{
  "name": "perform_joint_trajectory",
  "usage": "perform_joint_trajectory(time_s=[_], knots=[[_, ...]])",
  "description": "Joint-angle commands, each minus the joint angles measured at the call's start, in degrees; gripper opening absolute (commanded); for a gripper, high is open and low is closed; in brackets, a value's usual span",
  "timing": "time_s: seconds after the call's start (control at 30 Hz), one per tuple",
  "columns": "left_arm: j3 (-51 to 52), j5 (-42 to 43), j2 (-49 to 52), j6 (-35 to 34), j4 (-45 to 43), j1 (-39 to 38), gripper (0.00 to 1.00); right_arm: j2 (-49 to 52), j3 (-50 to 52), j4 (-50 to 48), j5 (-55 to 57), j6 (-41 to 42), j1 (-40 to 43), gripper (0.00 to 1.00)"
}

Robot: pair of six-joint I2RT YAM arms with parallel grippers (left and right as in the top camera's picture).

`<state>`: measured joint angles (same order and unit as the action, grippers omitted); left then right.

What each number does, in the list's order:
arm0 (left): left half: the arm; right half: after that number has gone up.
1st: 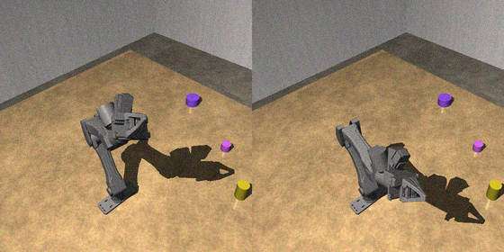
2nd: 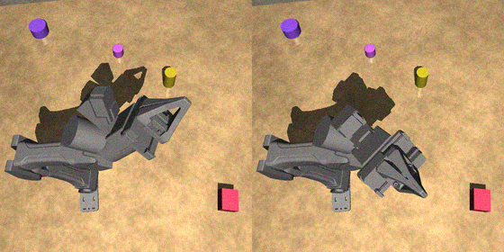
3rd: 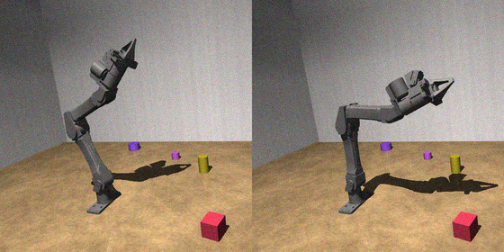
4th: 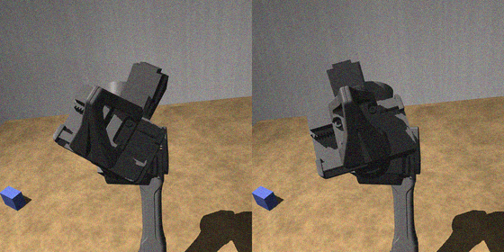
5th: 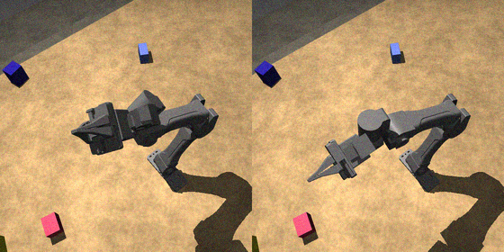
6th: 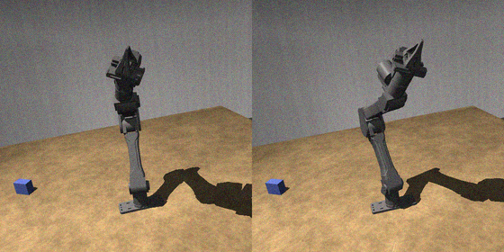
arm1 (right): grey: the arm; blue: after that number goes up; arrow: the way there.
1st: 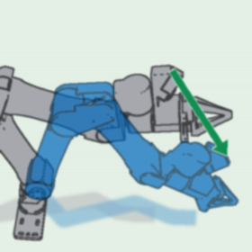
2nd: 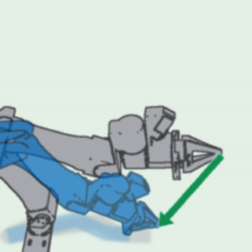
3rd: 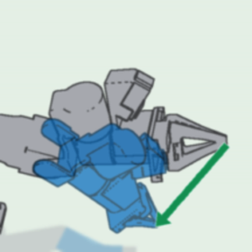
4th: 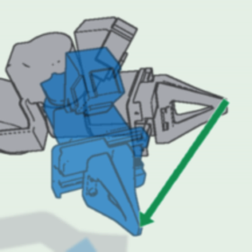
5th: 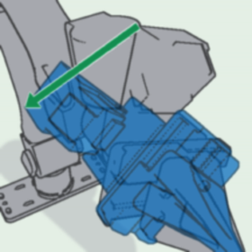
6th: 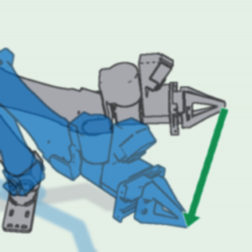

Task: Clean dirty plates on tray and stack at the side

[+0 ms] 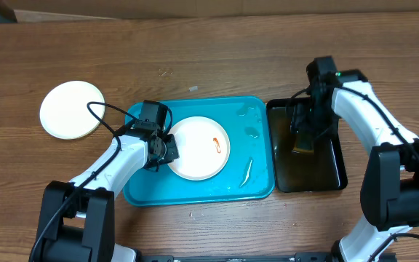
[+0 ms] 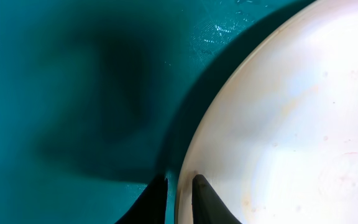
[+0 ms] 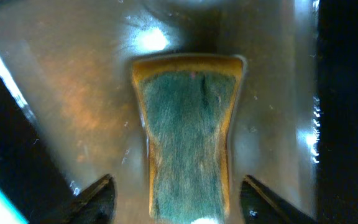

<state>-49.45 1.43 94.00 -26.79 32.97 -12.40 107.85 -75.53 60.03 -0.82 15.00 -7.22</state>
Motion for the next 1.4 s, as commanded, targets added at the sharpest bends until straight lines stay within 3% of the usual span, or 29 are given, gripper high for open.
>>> perform_joint_trajectory(time_s=[0.0, 0.13, 0.17, 0.2, 0.23, 0.3, 0.33, 0.37, 0.4, 0.43, 0.5, 0.57, 0.67, 0.7, 0.73, 0.8, 0.83, 0.87, 0.97, 1.2, 1.37], knots=[[0.5, -0.3, 0.1, 1.1, 0.0, 0.0, 0.17, -1.3, 3.3, -2.8, 0.7, 0.1, 0.1, 0.56], [0.5, -0.3, 0.1, 1.0, 0.0, 0.0, 0.17, -1.3, 6.5, -6.4, 0.7, 0.2, 0.1, 0.47], [0.5, -0.3, 0.1, 1.0, 0.0, 0.0, 0.18, -1.3, 7.2, -7.1, 0.7, 0.3, 0.1, 0.39], [0.5, -0.3, 0.1, 1.0, 0.0, 0.0, 0.18, -1.3, 7.6, -7.4, 0.7, 0.3, 0.1, 0.26], [0.5, -0.3, 0.1, 1.0, 0.0, 0.0, 0.18, -1.3, 7.7, -7.3, 0.6, 0.3, 0.1, 0.04], [0.5, -0.3, 0.1, 1.0, 0.0, 0.0, 0.19, -1.3, 7.7, -6.8, 0.0, 0.2, 0.1, 0.04], [0.5, -0.3, 0.1, 1.0, 0.0, 0.0, 0.19, -1.3, 7.6, -6.6, -0.7, 0.2, 0.1, 0.18], [0.5, -0.3, 0.1, 1.0, 0.0, 0.0, 0.19, -1.3, 7.6, -6.6, -1.3, 0.2, 0.1, 0.46], [0.5, -0.3, 0.1, 1.0, 0.0, 0.0, 0.19, -1.3, 7.6, -6.4, -1.8, 0.2, 0.1, 0.64], [0.5, -0.3, 0.1, 1.0, 0.0, 0.0, 0.2, -1.3, 7.6, -6.2, -1.9, 0.3, 0.1, 0.68], [0.5, -0.3, 0.1, 1.0, 0.0, 0.0, 0.2, -1.3, 7.6, -5.3, -1.9, 0.3, 0.1, 0.68], [0.5, -0.3, 0.1, 1.0, 0.0, 0.0, 0.2, -1.3, 7.6, -4.5, -1.9, 0.2, 0.1, 0.61], [0.5, -0.3, 0.1, 1.0, 0.0, 0.0, 0.21, -1.3, 7.6, -4.2, -1.9, 0.2, 0.1, 0.15], [0.5, -0.3, 0.1, 1.1, 0.0, 0.0, 0.21, -1.3, 7.6, -4.2, -1.9, 0.2, 0.1, 0.11], [0.5, -0.3, 0.1, 1.0, 0.0, 0.0, 0.21, -1.3, 7.6, -4.1, -1.9, 0.2, 0.1, 0.11], [0.5, -0.3, 0.1, 1.0, 0.0, 0.0, 0.21, -1.3, 7.3, -4.1, -1.7, -0.1, 0.1, 0.55], [0.5, -0.3, 0.1, 1.0, 0.0, 0.0, 0.21, -1.3, 7.0, -4.2, -1.3, 0.0, 0.2, 0.67], [0.5, -0.3, 0.1, 1.1, 0.0, 0.0, 0.21, -1.3, 6.5, -4.3, -0.5, 0.0, 0.2, 0.72], [0.5, -0.3, 0.1, 1.1, 0.0, 0.0, 0.21, -1.3, 5.0, -5.8, 1.7, -0.1, 0.2, 0.75], [0.6, -0.3, 0.1, 1.0, 0.0, 0.0, 0.21, -1.3, 5.0, -9.0, 1.8, 0.0, 0.2, 0.68], [0.6, -0.3, 0.1, 1.1, 0.0, 0.0, 0.21, -1.3, 5.0, -10.7, 1.8, 0.0, 0.2, 0.51]])
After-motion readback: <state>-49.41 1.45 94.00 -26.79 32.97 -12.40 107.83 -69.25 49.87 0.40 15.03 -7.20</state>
